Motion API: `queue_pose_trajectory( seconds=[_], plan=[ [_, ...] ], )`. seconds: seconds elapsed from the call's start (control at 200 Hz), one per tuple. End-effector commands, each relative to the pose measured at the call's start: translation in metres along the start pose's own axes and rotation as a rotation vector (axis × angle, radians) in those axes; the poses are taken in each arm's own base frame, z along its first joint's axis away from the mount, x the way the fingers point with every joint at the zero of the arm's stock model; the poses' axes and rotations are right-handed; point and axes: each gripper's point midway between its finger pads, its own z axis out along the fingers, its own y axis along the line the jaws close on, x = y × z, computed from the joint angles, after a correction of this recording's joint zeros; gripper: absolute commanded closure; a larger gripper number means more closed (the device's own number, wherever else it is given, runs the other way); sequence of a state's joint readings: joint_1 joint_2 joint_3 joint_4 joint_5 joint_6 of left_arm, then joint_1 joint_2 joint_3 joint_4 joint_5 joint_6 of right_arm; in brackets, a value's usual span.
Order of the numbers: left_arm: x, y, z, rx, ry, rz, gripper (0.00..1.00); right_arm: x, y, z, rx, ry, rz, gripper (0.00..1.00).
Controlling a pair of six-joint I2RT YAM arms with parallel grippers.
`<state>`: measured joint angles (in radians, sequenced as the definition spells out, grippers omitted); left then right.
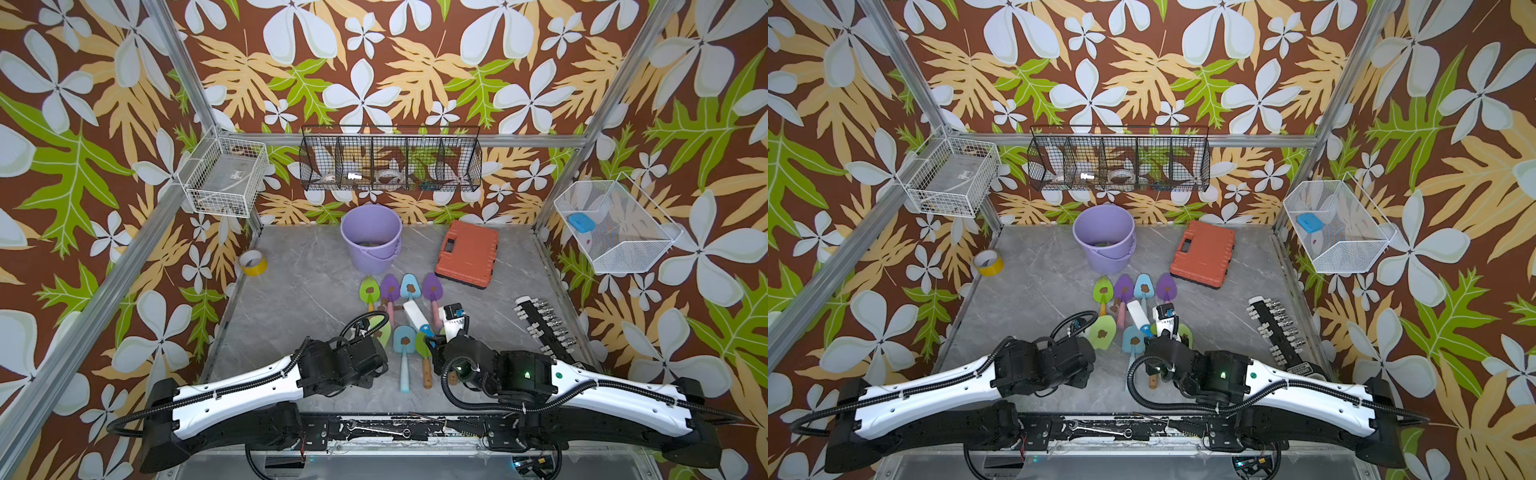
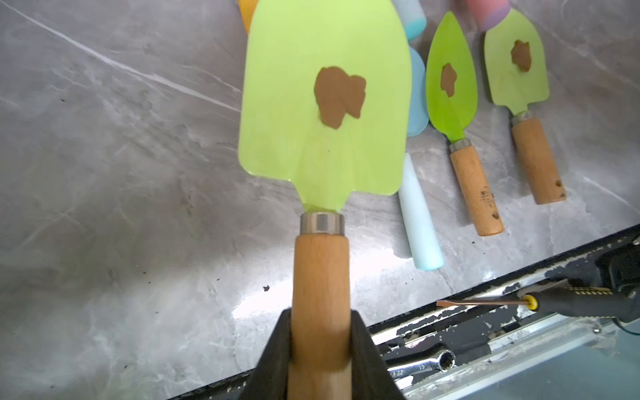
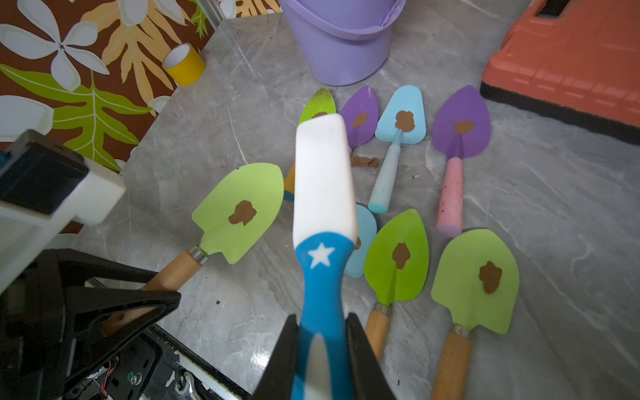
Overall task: Brush the soil off the hand trowel and place it into the bucket
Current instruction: Pick up the hand trowel from the center of the board, then brush off the soil from the hand trowel.
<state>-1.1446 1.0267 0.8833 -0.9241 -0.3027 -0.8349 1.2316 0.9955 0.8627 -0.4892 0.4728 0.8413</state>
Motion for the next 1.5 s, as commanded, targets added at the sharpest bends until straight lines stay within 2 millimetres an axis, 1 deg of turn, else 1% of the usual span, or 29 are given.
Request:
queue_pose_trajectory(
  seconds=[0.0, 0.09, 0.15, 0.235, 0.31, 0.39, 0.535, 0.701, 0.756, 0.791, 0.856, 0.891, 0.936, 0.986, 1.021, 1.056, 1.116, 1.186, 1.226, 1.336, 1.391, 1.496],
  plan=[
    [-0.005, 0.028, -0.015, -0.102, 0.018, 0.065, 1.0, -0.012, 0.0, -0.005, 0.009, -0.016, -0.061, 1.0],
    [-0.018, 0.038, -0.024, -0.139, -0.001, 0.081, 1.0, -0.022, 0.005, -0.008, -0.02, -0.024, -0.076, 1.0],
    [-0.027, 0.04, -0.03, -0.148, -0.019, 0.098, 1.0, -0.026, 0.012, -0.01, -0.054, -0.02, -0.094, 1.0],
    [-0.038, 0.034, -0.033, -0.133, -0.046, 0.122, 1.0, -0.031, 0.022, -0.012, -0.093, -0.019, -0.118, 1.0],
    [-0.042, 0.028, -0.029, -0.119, -0.049, 0.144, 1.0, -0.033, 0.032, -0.011, -0.12, -0.007, -0.145, 1.0],
    [-0.042, 0.022, -0.023, -0.102, -0.043, 0.163, 1.0, -0.031, 0.043, -0.007, -0.155, 0.019, -0.167, 1.0],
    [-0.041, 0.015, -0.015, -0.076, -0.035, 0.183, 1.0, -0.024, 0.074, 0.003, -0.262, 0.075, -0.192, 1.0],
    [-0.035, 0.013, -0.007, -0.065, -0.009, 0.197, 1.0, -0.002, 0.105, 0.012, -0.393, 0.18, -0.235, 1.0],
    [-0.034, 0.013, -0.006, -0.064, -0.006, 0.193, 1.0, 0.007, 0.106, 0.016, -0.405, 0.211, -0.233, 1.0],
    [-0.034, 0.013, -0.006, -0.062, -0.005, 0.19, 1.0, 0.012, 0.101, 0.02, -0.381, 0.229, -0.234, 1.0],
    [-0.033, 0.015, -0.008, -0.064, -0.008, 0.187, 1.0, 0.02, 0.083, 0.029, -0.3, 0.265, -0.222, 1.0],
    [-0.032, 0.017, -0.008, -0.071, -0.008, 0.182, 1.0, 0.022, 0.068, 0.034, -0.247, 0.278, -0.198, 1.0],
    [-0.032, 0.019, -0.009, -0.074, -0.009, 0.177, 1.0, 0.023, 0.049, 0.039, -0.195, 0.287, -0.164, 1.0],
    [-0.031, 0.02, -0.01, -0.074, -0.01, 0.173, 1.0, 0.018, 0.031, 0.041, -0.154, 0.271, -0.128, 1.0],
    [-0.031, 0.021, -0.01, -0.075, -0.01, 0.169, 1.0, 0.012, 0.024, 0.04, -0.134, 0.247, -0.111, 1.0],
    [-0.03, 0.022, -0.01, -0.075, -0.008, 0.165, 1.0, 0.006, 0.02, 0.038, -0.124, 0.221, -0.103, 1.0],
    [-0.03, 0.023, -0.01, -0.069, -0.008, 0.157, 1.0, -0.005, 0.024, 0.033, -0.14, 0.183, -0.099, 1.0],
    [-0.03, 0.025, -0.009, -0.065, -0.009, 0.146, 1.0, -0.015, 0.039, 0.027, -0.214, 0.159, -0.092, 1.0],
    [-0.031, 0.027, -0.009, -0.068, -0.01, 0.143, 1.0, -0.017, 0.048, 0.025, -0.26, 0.157, -0.087, 1.0],
    [-0.033, 0.029, -0.01, -0.068, -0.015, 0.132, 1.0, -0.01, 0.066, 0.024, -0.335, 0.172, -0.108, 1.0],
    [-0.033, 0.03, -0.009, -0.071, -0.013, 0.13, 1.0, -0.001, 0.073, 0.028, -0.348, 0.193, -0.133, 1.0],
    [-0.033, 0.031, -0.008, -0.076, -0.013, 0.123, 1.0, 0.006, 0.082, 0.034, -0.35, 0.213, -0.16, 1.0]
  ],
)
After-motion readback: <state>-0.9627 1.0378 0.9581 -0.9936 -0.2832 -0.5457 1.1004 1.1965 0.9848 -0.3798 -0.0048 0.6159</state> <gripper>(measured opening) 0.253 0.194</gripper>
